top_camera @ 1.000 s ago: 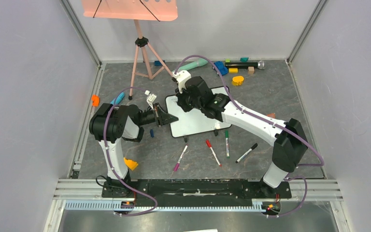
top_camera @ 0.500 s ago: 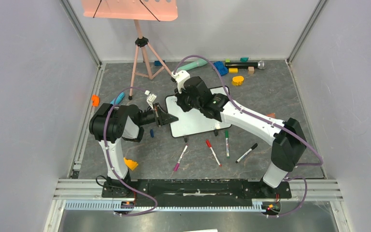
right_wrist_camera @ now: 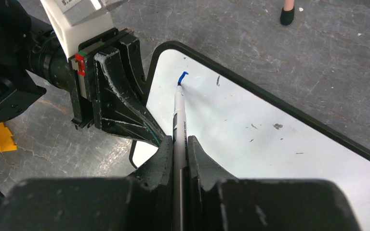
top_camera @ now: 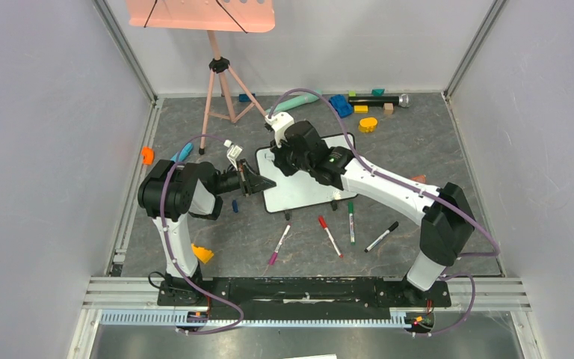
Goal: Write a sentence on the whiteboard
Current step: Pick up the sentence from the whiteboard.
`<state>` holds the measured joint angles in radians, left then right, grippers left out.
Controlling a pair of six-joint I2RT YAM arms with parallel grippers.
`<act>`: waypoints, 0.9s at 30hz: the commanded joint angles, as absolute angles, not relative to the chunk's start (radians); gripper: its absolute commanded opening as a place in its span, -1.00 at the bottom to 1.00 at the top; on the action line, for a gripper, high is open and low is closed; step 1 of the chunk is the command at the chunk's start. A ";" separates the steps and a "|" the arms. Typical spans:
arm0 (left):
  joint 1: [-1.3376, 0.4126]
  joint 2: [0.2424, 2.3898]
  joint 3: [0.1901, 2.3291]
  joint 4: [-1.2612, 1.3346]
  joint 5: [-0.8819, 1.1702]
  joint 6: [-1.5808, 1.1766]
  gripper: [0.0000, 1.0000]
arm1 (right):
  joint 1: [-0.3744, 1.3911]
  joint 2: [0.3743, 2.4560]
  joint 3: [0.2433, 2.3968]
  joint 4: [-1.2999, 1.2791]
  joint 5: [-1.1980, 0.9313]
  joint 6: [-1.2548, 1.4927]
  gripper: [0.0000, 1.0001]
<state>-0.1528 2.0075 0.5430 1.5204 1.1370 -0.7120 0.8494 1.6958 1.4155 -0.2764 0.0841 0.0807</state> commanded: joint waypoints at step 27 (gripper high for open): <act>-0.150 2.034 0.527 1.557 1.117 -0.548 -0.96 | 0.851 1.636 1.399 -0.283 0.046 0.085 -1.00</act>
<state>-0.1528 2.0075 0.5430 1.5204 1.1374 -0.7116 0.8536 1.6810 1.3643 -0.2955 0.0418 0.0853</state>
